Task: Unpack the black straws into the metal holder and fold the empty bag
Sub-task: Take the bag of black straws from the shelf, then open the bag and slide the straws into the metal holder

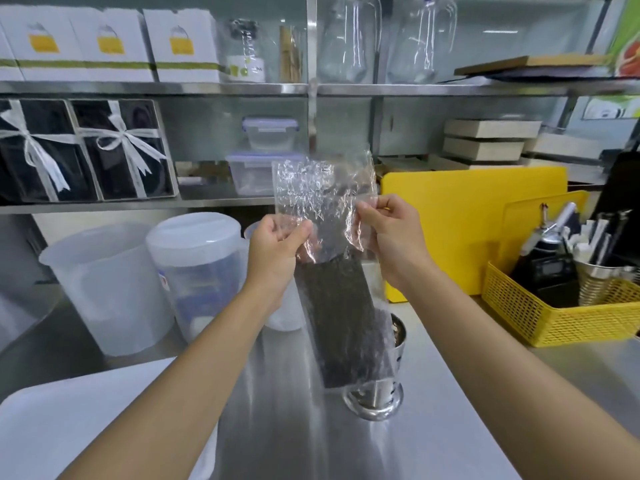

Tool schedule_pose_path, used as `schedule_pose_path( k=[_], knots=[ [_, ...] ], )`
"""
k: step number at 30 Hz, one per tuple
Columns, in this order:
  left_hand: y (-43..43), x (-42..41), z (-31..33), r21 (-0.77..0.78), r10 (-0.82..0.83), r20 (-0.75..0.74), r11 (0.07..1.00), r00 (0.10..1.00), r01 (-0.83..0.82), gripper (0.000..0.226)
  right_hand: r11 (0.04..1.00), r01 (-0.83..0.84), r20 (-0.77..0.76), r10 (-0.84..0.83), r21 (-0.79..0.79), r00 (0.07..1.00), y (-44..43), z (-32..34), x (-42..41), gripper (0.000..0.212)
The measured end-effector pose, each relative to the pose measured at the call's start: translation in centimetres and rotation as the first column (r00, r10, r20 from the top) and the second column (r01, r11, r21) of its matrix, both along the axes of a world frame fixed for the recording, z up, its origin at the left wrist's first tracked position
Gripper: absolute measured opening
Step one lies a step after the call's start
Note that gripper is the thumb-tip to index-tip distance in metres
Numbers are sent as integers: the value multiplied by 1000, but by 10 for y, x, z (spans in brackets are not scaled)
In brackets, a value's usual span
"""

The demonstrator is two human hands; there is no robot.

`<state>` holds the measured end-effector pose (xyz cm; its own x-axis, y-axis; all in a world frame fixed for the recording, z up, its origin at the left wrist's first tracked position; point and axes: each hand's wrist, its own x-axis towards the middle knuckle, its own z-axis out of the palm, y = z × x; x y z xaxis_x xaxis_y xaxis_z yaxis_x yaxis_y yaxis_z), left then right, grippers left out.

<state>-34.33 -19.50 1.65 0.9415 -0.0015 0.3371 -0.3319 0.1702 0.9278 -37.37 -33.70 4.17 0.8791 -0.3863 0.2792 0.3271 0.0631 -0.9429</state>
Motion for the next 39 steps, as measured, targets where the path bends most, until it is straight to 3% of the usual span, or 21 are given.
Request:
schedule_pose_path(
  k=[4, 7, 10, 12, 14, 20, 23, 26, 28, 32, 36, 39],
  knots=[
    [-38, -13, -3, -31, -13, -45, 999, 999, 11, 21, 999, -34, -30, 33, -22, 999, -40, -2, -18, 21],
    [-77, -24, -10, -51, -25, -112, 999, 993, 19, 40, 999, -31, -33, 30, -25, 999, -72, -4, -30, 20],
    [-117, -36, -22, 228, 100, -68, 970, 993, -82, 47, 990, 88, -34, -92, -113, 995, -101, -12, -37, 20],
    [-139, -45, -30, 455, 206, 74, 864, 976, -216, 36, 963, 196, -33, -206, -185, 978, -120, -18, -42, 19],
    [-158, -55, -36, 519, 198, 206, 808, 958, -279, 22, 948, 243, -49, -258, -207, 965, -139, -23, -50, 20],
    [-206, -80, -56, 586, -79, 165, 810, 983, -33, 13, 957, 211, -113, -237, -200, 965, -179, -32, -66, 32],
    [-220, -85, -66, 592, -248, -5, 780, 969, 203, 44, 954, 203, -129, -235, -219, 963, -189, -37, -70, 40],
    [-229, -90, -78, 661, -280, -65, 707, 958, 251, 72, 958, 196, -141, -228, -207, 963, -193, -44, -71, 44],
    [-234, -93, -86, 642, -235, -70, 733, 969, 225, 64, 961, 181, -162, -216, -208, 963, -192, -50, -70, 46],
    [-230, -92, -96, 595, -112, -33, 796, 993, 110, 22, 969, 133, -158, -168, -208, 973, -191, -62, -72, 49],
    [-223, -89, -103, 511, -37, -58, 857, 998, 61, 4, 952, 51, -172, -107, -302, 979, -194, -77, -72, 37],
    [-221, -89, -105, 371, -48, -159, 923, 986, 105, 21, 930, -72, -228, -13, -361, 974, -193, -92, -76, 37]
  ],
)
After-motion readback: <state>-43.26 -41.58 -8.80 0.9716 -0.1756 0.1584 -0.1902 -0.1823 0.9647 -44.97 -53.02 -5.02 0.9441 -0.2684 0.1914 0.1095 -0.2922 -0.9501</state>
